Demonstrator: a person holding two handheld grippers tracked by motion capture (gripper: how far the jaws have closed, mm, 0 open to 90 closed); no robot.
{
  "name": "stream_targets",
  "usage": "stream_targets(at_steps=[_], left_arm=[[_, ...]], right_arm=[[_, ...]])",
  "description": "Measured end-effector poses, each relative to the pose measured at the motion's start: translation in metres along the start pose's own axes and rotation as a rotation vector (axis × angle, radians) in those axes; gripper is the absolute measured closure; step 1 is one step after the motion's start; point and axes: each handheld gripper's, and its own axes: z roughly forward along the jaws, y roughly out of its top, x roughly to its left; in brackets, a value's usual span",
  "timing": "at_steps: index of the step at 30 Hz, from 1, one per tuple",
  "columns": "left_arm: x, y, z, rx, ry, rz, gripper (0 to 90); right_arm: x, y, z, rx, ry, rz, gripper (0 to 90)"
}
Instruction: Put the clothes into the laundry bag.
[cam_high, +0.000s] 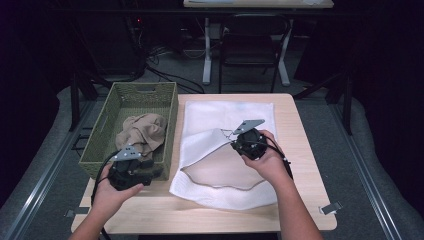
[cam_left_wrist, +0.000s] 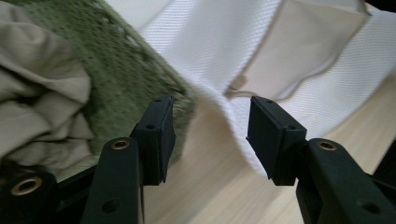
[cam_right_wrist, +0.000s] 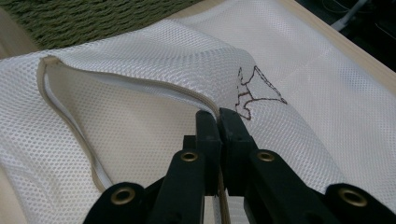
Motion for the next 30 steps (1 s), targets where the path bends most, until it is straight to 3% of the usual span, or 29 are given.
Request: stream_targets(at_steps=[4, 6, 10, 11, 13, 15, 20, 30], left_arm=[[0.016, 0.009, -0.004, 0.010, 0.053, -0.043, 50.8], [0.025, 0.012, -0.004, 0.022, 0.037, -0.073, 50.2], [0.042, 0.017, -0.003, -0.011, 0.114, -0.032, 50.2], [0.045, 0.018, -0.002, -0.006, 0.132, -0.049, 48.3], [0.053, 0.022, -0.001, 0.032, 0.129, -0.129, 48.3], [0.058, 0.026, -0.001, 0.061, 0.136, -0.147, 46.5], [0.072, 0.037, 0.001, 0.075, 0.179, -0.161, 39.8], [0.086, 0.067, 0.013, 0.140, 0.257, -0.130, 33.4]], right_arm=[[-0.002, -0.001, -0.003, -0.008, -0.004, 0.012, 87.4], [-0.001, -0.001, -0.002, -0.007, -0.003, 0.003, 87.3], [0.003, 0.000, 0.001, 0.003, -0.002, -0.007, 87.3], [0.003, 0.000, 0.001, 0.003, -0.003, -0.008, 87.3], [0.003, 0.000, 0.001, 0.004, -0.002, -0.009, 87.3], [0.002, 0.000, 0.001, 0.002, 0.000, -0.007, 87.3], [0.003, 0.000, 0.001, 0.002, -0.001, -0.008, 87.3], [0.003, 0.000, 0.001, -0.001, -0.002, -0.008, 87.3]])
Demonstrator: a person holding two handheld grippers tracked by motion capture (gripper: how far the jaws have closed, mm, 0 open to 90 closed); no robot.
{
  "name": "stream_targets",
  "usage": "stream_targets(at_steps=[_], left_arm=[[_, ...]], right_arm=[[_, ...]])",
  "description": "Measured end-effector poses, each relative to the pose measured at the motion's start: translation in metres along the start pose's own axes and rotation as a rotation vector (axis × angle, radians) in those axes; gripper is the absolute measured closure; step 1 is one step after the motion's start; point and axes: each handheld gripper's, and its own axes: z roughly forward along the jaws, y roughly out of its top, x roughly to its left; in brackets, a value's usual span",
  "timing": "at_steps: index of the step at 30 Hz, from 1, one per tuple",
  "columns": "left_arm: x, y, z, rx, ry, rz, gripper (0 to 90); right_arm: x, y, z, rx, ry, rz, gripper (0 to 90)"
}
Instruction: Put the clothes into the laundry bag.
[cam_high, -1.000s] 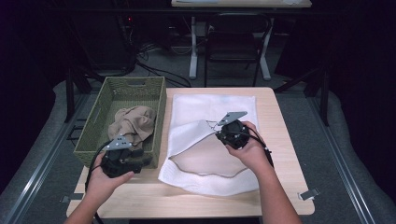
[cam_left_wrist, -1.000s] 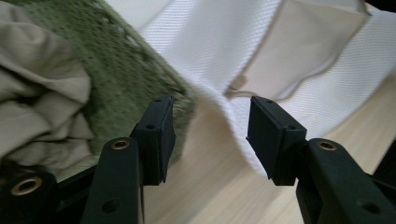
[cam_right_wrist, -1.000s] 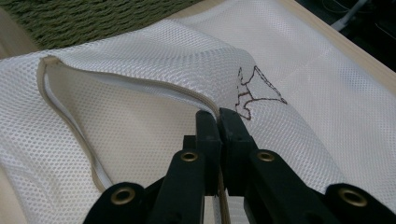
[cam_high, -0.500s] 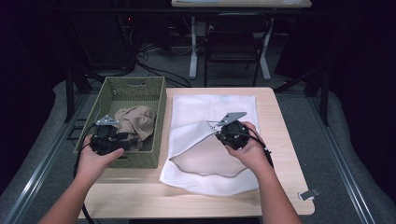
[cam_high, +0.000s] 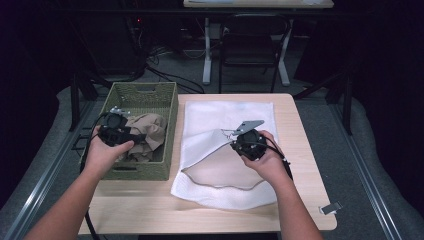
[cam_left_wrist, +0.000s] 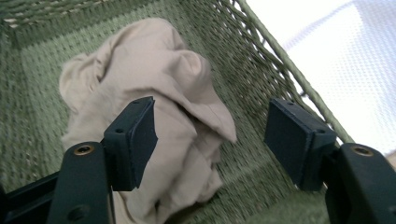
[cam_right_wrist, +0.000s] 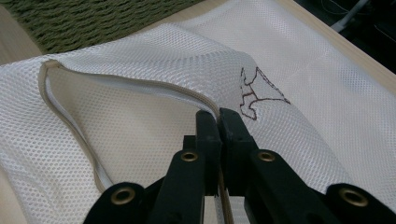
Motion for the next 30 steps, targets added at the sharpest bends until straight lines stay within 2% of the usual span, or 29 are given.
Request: stream_targets(at_steps=[2, 11, 16, 21, 25, 30], left_arm=[[0.002, 0.006, 0.003, 0.005, 0.009, -0.012, 32.3], [0.012, 0.030, 0.027, 0.090, 0.057, -0.079, 27.0], [0.018, 0.039, 0.039, 0.126, 0.083, -0.094, 26.7], [0.024, 0.043, 0.053, 0.160, 0.100, -0.111, 26.7], [0.029, 0.044, 0.061, 0.189, 0.131, -0.125, 26.7], [0.034, 0.041, 0.071, 0.202, 0.168, -0.162, 26.7]], right_arm=[[0.000, 0.000, 0.000, -0.001, 0.001, -0.003, 87.2], [0.000, 0.000, 0.000, -0.003, 0.002, -0.005, 87.2], [0.000, 0.000, 0.000, -0.005, 0.001, -0.004, 87.2], [0.000, 0.000, 0.000, -0.006, 0.004, -0.001, 87.2], [0.000, 0.000, 0.000, -0.009, 0.002, -0.001, 87.2], [0.001, 0.000, 0.000, -0.009, 0.003, -0.002, 87.2]])
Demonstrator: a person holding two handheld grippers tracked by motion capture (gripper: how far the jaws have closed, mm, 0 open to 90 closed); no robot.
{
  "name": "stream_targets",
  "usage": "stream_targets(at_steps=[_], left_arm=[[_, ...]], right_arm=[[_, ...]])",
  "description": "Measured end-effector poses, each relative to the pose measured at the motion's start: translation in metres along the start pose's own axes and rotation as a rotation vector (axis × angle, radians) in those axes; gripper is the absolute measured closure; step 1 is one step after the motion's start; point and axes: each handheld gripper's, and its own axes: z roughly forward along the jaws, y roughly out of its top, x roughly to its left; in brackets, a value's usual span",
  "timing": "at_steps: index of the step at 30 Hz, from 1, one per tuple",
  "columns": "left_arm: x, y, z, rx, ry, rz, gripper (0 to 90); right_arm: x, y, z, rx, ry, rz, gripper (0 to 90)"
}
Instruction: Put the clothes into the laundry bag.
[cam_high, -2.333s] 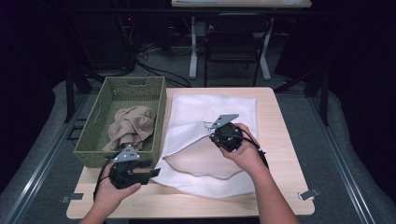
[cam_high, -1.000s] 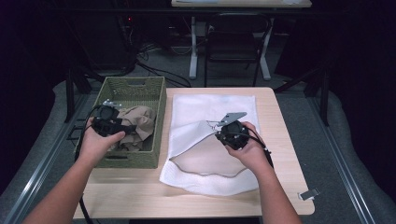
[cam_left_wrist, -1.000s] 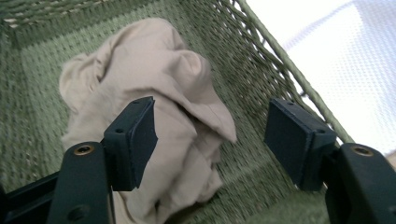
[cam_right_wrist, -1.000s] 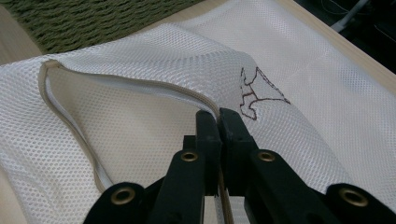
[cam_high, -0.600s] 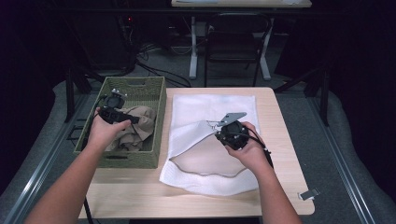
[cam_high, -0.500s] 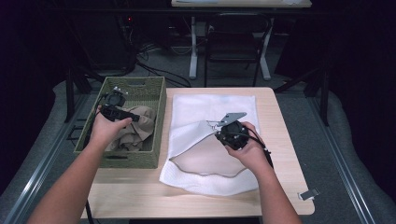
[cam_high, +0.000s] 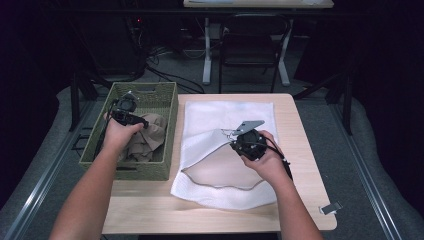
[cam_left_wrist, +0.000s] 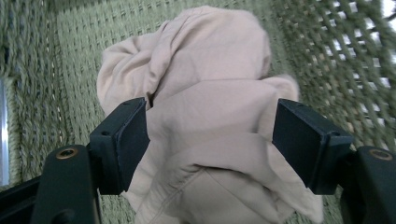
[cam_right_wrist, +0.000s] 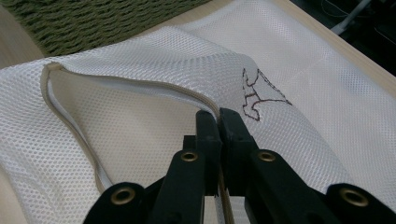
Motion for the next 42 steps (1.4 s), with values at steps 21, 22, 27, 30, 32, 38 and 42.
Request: stream_targets(at_steps=[21, 22, 27, 30, 32, 38, 42], left_arm=[[0.006, -0.018, 0.038, 0.105, -0.016, -0.054, 22.6], [0.006, -0.018, 0.039, 0.106, -0.015, -0.054, 22.3], [0.004, -0.020, 0.045, 0.110, -0.014, -0.059, 22.0], [0.004, -0.023, 0.049, 0.120, -0.016, -0.057, 22.0], [0.004, -0.024, 0.051, 0.118, -0.009, -0.058, 22.1], [0.006, -0.026, 0.055, 0.133, -0.013, -0.080, 22.2], [0.008, -0.029, 0.060, 0.153, -0.021, -0.104, 20.2]], right_arm=[[0.002, 0.000, 0.002, 0.004, 0.005, -0.002, 87.0], [0.002, 0.000, 0.002, 0.002, 0.006, -0.003, 87.0], [0.002, 0.000, 0.003, 0.001, 0.006, -0.004, 87.0], [0.002, 0.000, 0.003, 0.001, 0.006, -0.006, 87.0], [0.002, 0.000, 0.003, 0.000, 0.006, -0.005, 86.9], [0.002, 0.000, 0.002, -0.001, 0.005, -0.005, 86.8], [0.002, 0.000, 0.002, -0.001, 0.005, -0.005, 86.7]])
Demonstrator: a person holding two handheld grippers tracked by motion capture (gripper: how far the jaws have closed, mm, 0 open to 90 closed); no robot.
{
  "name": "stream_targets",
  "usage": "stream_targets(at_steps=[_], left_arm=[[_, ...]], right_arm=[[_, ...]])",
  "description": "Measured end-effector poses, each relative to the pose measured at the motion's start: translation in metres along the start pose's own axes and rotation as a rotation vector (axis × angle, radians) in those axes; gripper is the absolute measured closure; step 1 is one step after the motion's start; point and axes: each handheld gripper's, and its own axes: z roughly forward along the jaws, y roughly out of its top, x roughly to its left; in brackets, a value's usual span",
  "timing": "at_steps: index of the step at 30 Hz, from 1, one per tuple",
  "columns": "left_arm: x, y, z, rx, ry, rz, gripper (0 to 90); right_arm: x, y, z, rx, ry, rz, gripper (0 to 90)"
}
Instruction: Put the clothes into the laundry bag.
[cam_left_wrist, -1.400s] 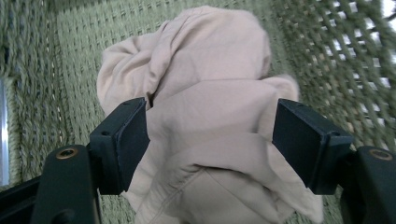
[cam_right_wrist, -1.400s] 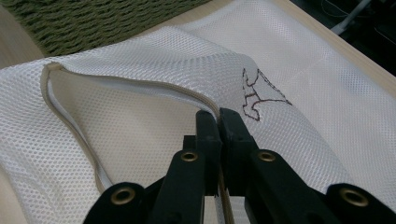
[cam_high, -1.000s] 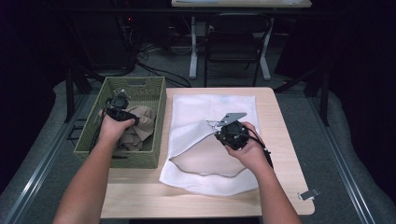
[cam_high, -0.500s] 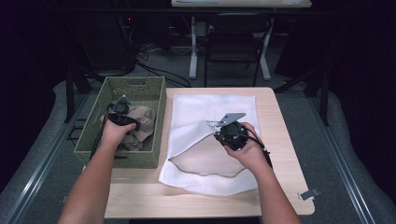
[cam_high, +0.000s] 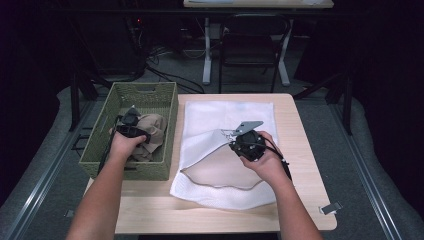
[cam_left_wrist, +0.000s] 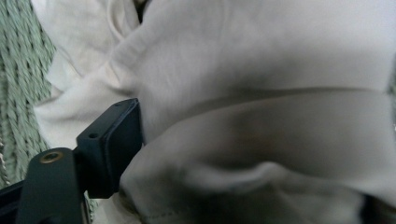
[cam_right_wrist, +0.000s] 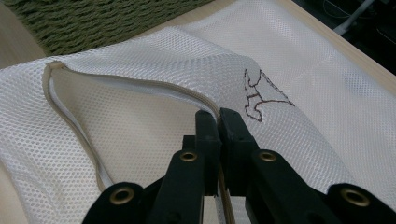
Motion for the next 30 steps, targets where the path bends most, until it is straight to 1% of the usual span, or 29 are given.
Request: stream_targets(at_steps=[1, 3, 9, 14, 18, 21, 23, 25, 27, 30], left_arm=[[0.0005, -0.0004, 0.0007, 0.008, -0.001, -0.004, 20.2], [0.0008, -0.0009, 0.0019, 0.008, -0.001, -0.008, 20.3], [-0.0015, -0.0013, 0.0028, 0.012, 0.015, -0.002, 23.9], [-0.0008, -0.0001, 0.0022, 0.023, 0.015, -0.023, 24.4], [-0.0009, -0.0004, 0.0041, 0.026, 0.011, -0.023, 21.4], [-0.0019, -0.0008, 0.0065, 0.053, 0.018, -0.010, 15.6], [-0.0029, -0.0009, 0.0069, 0.057, 0.027, -0.002, 15.4], [-0.0032, -0.0008, 0.0073, 0.061, 0.027, 0.000, 15.5], [-0.0035, -0.0008, 0.0071, 0.062, 0.031, 0.005, 16.6], [-0.0028, -0.0013, 0.0075, 0.068, 0.033, 0.006, 23.7]], right_arm=[[0.0001, -0.0001, 0.0000, 0.000, 0.000, 0.000, 86.6], [0.0002, -0.0001, 0.0002, 0.000, 0.002, -0.002, 86.5], [0.0001, -0.0001, -0.0001, -0.002, 0.002, -0.002, 86.5], [0.0003, -0.0001, -0.0002, -0.002, 0.001, -0.001, 86.4], [0.0001, -0.0001, -0.0005, -0.005, -0.001, -0.002, 86.3], [-0.0001, -0.0001, -0.0010, -0.006, -0.002, -0.004, 86.3], [-0.0002, 0.0000, -0.0012, -0.007, -0.003, -0.004, 86.3], [-0.0001, 0.0000, -0.0012, -0.007, -0.003, -0.004, 86.3], [0.0000, -0.0001, -0.0013, -0.007, -0.003, -0.002, 86.2], [-0.0003, 0.0000, -0.0013, -0.008, -0.004, -0.003, 86.2]])
